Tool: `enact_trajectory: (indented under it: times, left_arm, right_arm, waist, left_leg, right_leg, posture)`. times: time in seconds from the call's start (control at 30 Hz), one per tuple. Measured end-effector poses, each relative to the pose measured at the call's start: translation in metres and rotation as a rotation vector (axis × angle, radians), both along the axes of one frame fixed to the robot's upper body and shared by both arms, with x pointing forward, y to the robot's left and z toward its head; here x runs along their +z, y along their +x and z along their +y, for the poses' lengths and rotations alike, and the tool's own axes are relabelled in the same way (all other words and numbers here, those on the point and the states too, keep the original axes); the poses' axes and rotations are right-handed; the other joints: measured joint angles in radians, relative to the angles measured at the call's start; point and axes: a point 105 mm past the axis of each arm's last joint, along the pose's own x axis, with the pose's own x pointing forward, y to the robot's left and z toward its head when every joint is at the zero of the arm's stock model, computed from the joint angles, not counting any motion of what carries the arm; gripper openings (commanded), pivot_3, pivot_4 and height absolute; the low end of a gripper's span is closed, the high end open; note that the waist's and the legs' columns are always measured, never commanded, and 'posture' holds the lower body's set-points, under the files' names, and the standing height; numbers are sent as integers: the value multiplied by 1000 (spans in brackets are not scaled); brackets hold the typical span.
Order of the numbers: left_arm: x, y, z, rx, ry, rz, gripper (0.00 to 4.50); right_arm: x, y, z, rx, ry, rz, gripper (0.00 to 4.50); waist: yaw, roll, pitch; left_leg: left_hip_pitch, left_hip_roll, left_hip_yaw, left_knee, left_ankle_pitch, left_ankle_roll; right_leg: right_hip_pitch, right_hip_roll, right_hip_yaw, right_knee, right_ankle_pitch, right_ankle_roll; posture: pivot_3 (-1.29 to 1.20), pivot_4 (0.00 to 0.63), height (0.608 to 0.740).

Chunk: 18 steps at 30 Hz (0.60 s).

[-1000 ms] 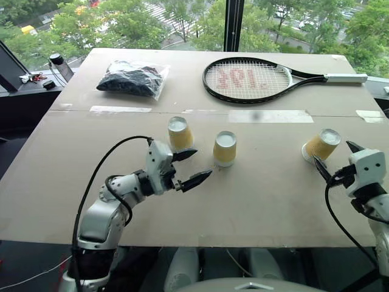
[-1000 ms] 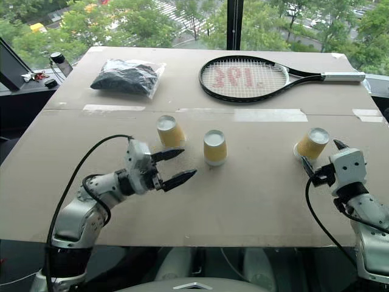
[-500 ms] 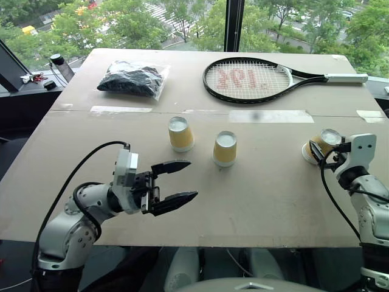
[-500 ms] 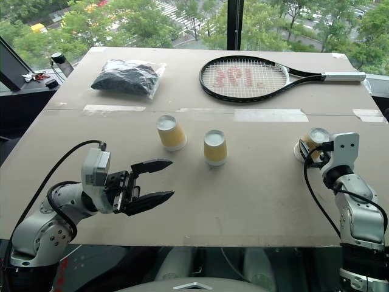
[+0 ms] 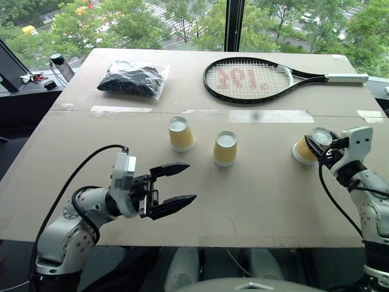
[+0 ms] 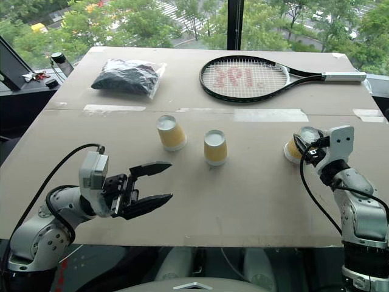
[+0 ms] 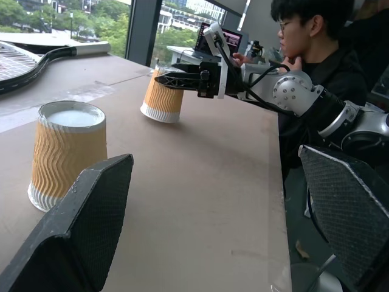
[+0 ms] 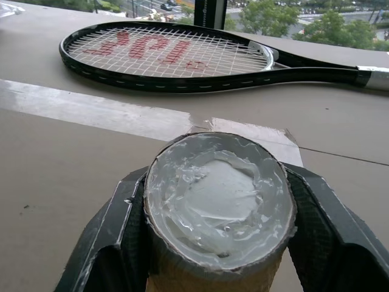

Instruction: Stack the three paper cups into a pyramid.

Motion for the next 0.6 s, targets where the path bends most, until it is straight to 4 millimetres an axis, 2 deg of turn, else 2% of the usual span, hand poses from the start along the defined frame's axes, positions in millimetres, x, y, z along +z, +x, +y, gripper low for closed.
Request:
enact_trajectory:
  times: [0.07, 0.23, 0.33, 0.6]
  left_arm:
    - [0, 0, 3, 13, 2, -1, 4500]
    - [-4, 0, 11, 61, 15, 1, 4500]
    - [-7, -1, 19, 93, 7, -3, 4500]
    - [-9, -13, 36, 115, 6, 8, 4500]
  right_arm:
    - [4, -3, 14, 79, -13, 2, 2208]
    - [12, -12, 63, 341, -46, 23, 2208]
    - [18, -9, 90, 470, -68, 11, 2208]
    - [9, 1, 111, 591, -114, 37, 2208]
  waist:
    - [-1, 0, 0]
    - [-9, 0, 0]
    - [-16, 0, 0]
    - [-20, 0, 0]
  left_leg:
    - [0, 0, 0, 0, 0, 0]
    - [0, 0, 0, 0, -2, 4]
    - [0, 0, 0, 0, -2, 4]
    - [-1, 0, -1, 0, -2, 4]
  right_leg:
    - [0, 0, 0, 0, 0, 0]
    - [0, 0, 0, 0, 0, 0]
    - [0, 0, 0, 0, 0, 0]
    - [-1, -1, -1, -1, 0, 0]
  posture:
    - [0, 150, 740]
    - [0, 150, 740]
    - [0, 150, 740]
    - [0, 150, 740]
